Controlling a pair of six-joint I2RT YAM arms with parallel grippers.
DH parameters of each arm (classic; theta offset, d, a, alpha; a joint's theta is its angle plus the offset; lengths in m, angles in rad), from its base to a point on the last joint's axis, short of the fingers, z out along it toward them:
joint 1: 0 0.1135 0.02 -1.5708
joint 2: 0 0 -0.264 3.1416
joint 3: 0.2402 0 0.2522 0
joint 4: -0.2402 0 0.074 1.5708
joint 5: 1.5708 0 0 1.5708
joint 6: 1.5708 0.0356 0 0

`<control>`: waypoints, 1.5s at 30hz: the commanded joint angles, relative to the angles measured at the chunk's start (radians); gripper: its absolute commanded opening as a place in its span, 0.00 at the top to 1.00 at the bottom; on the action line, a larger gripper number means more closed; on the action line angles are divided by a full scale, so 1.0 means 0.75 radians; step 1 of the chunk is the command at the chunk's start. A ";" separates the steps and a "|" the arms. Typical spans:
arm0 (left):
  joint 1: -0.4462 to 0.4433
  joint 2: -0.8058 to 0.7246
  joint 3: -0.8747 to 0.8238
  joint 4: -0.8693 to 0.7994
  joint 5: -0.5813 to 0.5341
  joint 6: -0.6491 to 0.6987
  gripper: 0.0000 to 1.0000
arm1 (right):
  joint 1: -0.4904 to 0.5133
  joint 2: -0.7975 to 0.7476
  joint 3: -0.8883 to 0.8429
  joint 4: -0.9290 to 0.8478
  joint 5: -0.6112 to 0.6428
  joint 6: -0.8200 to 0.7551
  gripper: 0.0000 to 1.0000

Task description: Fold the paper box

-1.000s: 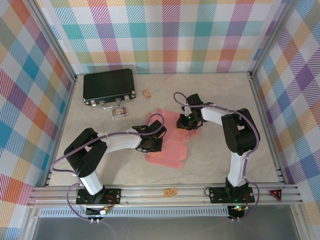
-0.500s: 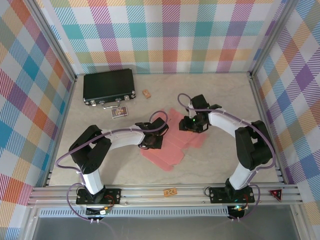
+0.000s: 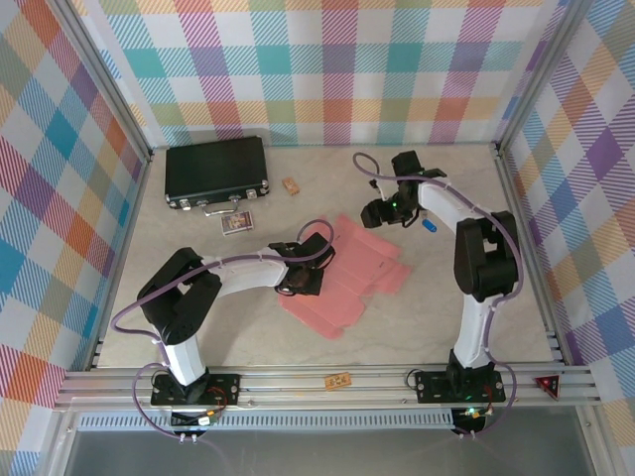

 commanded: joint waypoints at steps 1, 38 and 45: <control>0.016 0.003 -0.035 -0.011 -0.010 0.000 1.00 | 0.002 0.031 0.046 -0.095 -0.066 -0.216 0.35; 0.016 0.012 -0.050 0.013 0.015 -0.025 1.00 | -0.004 0.246 0.199 -0.306 -0.189 -0.319 0.52; 0.015 0.014 -0.043 0.012 0.017 -0.027 1.00 | -0.004 0.192 0.189 -0.285 -0.208 -0.331 0.59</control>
